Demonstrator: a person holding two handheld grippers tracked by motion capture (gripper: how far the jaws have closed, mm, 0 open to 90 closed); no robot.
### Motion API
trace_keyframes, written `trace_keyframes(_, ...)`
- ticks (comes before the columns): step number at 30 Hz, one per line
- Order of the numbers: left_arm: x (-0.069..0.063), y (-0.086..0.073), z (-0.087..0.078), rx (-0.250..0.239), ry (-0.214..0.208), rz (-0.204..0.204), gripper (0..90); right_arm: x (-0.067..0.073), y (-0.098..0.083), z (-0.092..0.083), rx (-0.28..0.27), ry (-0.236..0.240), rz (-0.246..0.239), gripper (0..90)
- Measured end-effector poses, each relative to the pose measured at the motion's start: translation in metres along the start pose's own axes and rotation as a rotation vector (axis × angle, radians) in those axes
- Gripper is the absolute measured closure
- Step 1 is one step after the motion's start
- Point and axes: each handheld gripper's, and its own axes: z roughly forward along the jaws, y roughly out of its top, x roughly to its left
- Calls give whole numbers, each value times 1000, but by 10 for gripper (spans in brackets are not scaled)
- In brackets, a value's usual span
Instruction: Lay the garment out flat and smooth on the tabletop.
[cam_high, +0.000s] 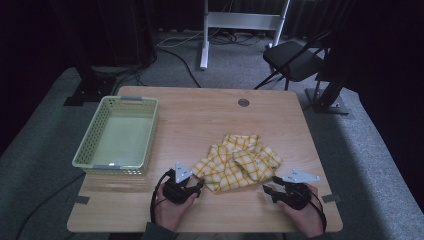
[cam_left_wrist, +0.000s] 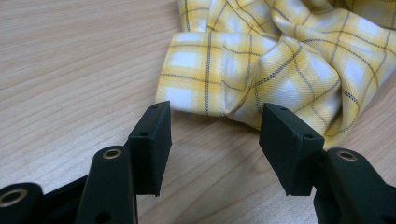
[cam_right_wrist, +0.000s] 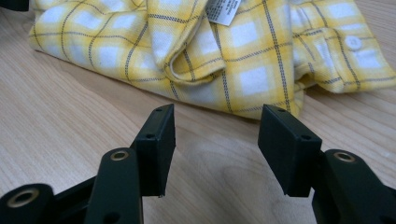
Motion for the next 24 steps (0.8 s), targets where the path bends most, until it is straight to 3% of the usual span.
trace_keyframes(11,-3,2,5,43,33,32,427,6,-1,-7,-50,0,-5,485)
trace_keyframes(16,1,2,5,50,1,4,401,6,0,-7,-75,-15,7,491)
trace_keyframes(20,-3,2,6,56,32,25,395,5,0,-5,-81,-14,3,492)
trace_keyframes(22,-6,3,6,67,59,53,393,5,1,-4,-82,-12,-1,493)
trace_keyframes(24,-6,2,6,66,59,52,389,6,2,-4,-82,-10,-6,493)
